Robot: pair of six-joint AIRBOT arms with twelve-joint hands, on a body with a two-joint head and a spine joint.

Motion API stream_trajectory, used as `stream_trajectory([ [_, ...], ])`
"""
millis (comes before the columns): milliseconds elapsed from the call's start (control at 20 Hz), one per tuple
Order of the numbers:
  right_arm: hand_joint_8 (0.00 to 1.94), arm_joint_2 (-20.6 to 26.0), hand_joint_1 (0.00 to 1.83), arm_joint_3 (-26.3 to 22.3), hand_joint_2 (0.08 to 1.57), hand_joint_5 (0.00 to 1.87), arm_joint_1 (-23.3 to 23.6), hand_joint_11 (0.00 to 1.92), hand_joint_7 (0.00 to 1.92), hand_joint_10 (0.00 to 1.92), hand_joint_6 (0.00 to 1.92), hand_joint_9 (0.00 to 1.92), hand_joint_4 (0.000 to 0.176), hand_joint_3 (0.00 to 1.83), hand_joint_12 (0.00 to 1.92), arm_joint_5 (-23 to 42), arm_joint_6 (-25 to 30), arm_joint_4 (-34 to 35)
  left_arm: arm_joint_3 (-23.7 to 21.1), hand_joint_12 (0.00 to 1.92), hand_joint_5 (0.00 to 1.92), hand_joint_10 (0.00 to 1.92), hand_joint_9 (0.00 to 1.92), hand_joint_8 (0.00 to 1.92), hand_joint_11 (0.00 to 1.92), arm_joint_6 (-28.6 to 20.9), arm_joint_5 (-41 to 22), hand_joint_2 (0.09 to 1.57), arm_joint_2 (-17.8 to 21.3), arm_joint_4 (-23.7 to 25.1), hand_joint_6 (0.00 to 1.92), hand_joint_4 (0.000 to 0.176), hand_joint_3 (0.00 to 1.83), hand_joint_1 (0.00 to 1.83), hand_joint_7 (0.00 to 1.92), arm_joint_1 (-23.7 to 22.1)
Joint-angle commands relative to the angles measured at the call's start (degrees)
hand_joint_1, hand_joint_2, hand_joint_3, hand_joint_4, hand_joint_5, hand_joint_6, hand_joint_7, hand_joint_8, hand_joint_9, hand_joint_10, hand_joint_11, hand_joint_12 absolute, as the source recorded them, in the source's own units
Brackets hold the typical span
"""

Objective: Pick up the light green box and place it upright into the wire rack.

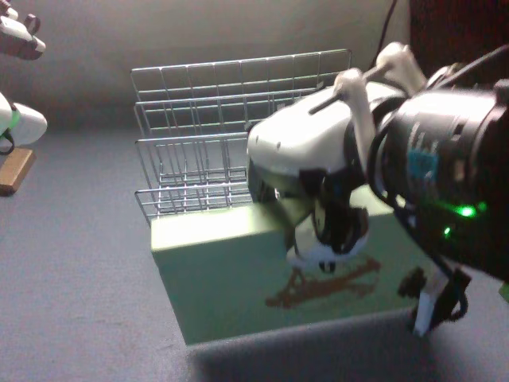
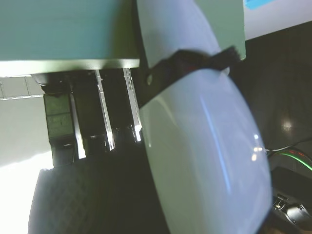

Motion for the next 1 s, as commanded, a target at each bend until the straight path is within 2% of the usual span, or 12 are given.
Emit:
stream_trajectory([
  [0, 1.07, 0.31, 1.33, -0.29, 1.15, 0.87, 1.26, 0.71, 0.95, 1.38, 0.99, 0.82, 0.000, 0.00, 1.51, 1.72, -0.16, -3.93, -0.19, 0.51, 0.31, 0.00, 0.17, 0.00, 0.00, -1.04, -2.29, 1.25, 0.14, 5.16, 0.01, 0.074, 0.00, 0.15, 0.22, -0.66],
  [50, 1.05, 0.93, 1.36, -0.67, 1.15, 0.86, 2.44, 0.73, 0.94, 1.44, 0.99, 0.82, 0.000, 0.00, 1.52, 1.69, -0.34, -3.07, -0.49, 0.51, 0.30, 0.00, 0.16, 0.00, 0.00, -3.75, -2.57, 1.25, 0.18, 7.55, 0.00, 0.074, 0.00, 0.15, 0.23, -0.38],
  [100, 1.05, 1.64, 1.36, -1.02, 1.15, 0.85, 3.85, 0.73, 0.94, 1.45, 0.99, 0.82, 0.000, 0.00, 1.52, 1.64, -0.43, -2.03, -0.64, 0.51, 0.30, 0.00, 0.17, 0.01, 0.00, -4.71, -2.92, 1.25, 0.20, 7.87, 0.00, 0.074, 0.00, 0.15, 0.23, -0.17],
  [300, 1.04, 3.03, 1.36, -1.54, 1.16, 0.86, 8.34, 0.69, 0.95, 1.47, 1.00, 0.79, 0.000, 0.00, 1.50, 0.94, -3.28, -1.28, -1.22, 0.53, 0.30, 0.00, 0.18, 0.00, 0.00, -6.45, -2.60, 1.25, 0.23, 8.85, 0.00, 0.073, 0.00, 0.15, 0.24, -0.14],
  [350, 1.12, 3.11, 1.24, -1.47, 1.15, 0.88, 8.97, 0.70, 0.97, 1.24, 1.02, 0.79, 0.000, 0.00, 1.50, 0.89, -3.74, -1.34, -1.25, 0.56, 0.31, 0.00, 0.19, 0.00, 0.00, -6.97, -2.59, 1.25, 0.25, 9.18, 0.00, 0.073, 0.00, 0.15, 0.24, -0.12],
  [400, 1.13, 3.10, 1.22, -1.35, 1.14, 0.89, 9.74, 0.72, 0.97, 1.15, 1.01, 0.82, 0.000, 0.00, 1.50, 0.80, -4.26, -1.37, -1.24, 0.57, 0.31, 0.00, 0.19, 0.00, 0.00, -7.11, -2.45, 1.25, 0.28, 9.20, 0.00, 0.073, 0.00, 0.16, 0.23, -0.12],
  [550, 1.13, 2.14, 1.22, -0.40, 1.14, 0.90, 11.60, 0.73, 0.97, 1.13, 1.01, 0.83, 0.000, 0.00, 1.50, 1.09, -4.84, -3.03, -1.11, 0.57, 0.29, 0.00, 0.18, 0.00, 0.00, -7.37, -2.22, 1.24, 0.29, 9.20, 0.00, 0.074, 0.00, 0.16, 0.22, -0.14],
  [950, 1.13, -4.65, 1.22, 8.94, 1.14, 0.90, 15.41, 0.71, 0.98, 1.12, 1.00, 0.84, 0.000, 0.00, 1.51, 1.65, -5.93, -3.15, -0.47, 0.56, 0.31, 0.00, 0.18, 0.00, 0.00, -7.25, -1.85, 1.24, 0.47, 9.23, 0.00, 0.073, 0.00, 0.16, 0.23, 0.51],
])
